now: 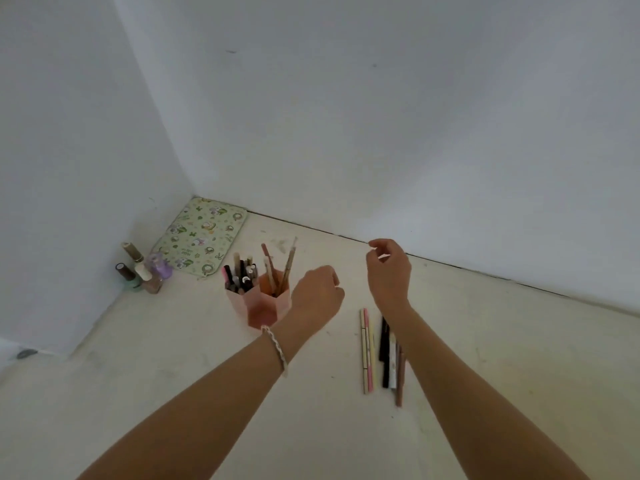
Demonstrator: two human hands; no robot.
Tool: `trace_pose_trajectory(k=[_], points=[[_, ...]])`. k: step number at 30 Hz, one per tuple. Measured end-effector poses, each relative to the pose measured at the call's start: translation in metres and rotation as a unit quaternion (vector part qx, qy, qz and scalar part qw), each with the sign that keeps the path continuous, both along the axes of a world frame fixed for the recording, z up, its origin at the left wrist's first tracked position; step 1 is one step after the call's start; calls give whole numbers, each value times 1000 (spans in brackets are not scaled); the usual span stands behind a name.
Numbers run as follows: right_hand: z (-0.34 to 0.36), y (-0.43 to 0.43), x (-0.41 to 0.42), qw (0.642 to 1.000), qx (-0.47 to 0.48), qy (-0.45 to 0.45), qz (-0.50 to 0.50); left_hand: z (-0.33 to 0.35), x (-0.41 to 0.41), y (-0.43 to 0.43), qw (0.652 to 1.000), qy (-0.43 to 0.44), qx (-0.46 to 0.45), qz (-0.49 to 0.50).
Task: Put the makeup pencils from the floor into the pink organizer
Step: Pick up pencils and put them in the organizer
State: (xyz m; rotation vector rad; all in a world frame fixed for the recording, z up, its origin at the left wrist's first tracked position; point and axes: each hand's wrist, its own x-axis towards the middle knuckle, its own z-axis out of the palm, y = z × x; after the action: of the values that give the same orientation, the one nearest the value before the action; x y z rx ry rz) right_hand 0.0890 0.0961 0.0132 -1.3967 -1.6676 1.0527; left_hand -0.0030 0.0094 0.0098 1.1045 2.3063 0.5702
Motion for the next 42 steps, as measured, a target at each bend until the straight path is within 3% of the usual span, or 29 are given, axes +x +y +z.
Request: trace_pose_trajectory(k=[3, 8, 23, 27, 30, 34, 38, 40, 42], points=[[-4, 10, 30, 1000, -6, -3, -12, -33, 39, 7, 996, -37, -81, -20], [-13, 19, 67, 999, -31, -27, -8, -70, 84, 7, 984, -20, -168, -51], [-40, 17, 67, 991, -102, -46, 68, -76, 97, 11, 981, -48, -180, 45], [-39, 21, 64, 990, -93, -66, 82, -71, 90, 9, 987, -58, -135, 57], [-40, 29, 66, 981, -98, -148, 83, -55, 63, 10, 991, -88, -18, 104], [-53, 27, 60, 916, -104, -355, 154, -32, 31, 13, 980, -114, 96, 130], [-71, 11, 45, 854, -21, -483, 194, -23, 22, 3, 978, -105, 135, 121], [-78, 4, 38, 844, -9, -495, 209, -21, 15, -3, 978, -88, 152, 116], [-81, 3, 29, 856, -28, -470, 214, -18, 6, -6, 976, -86, 167, 113]])
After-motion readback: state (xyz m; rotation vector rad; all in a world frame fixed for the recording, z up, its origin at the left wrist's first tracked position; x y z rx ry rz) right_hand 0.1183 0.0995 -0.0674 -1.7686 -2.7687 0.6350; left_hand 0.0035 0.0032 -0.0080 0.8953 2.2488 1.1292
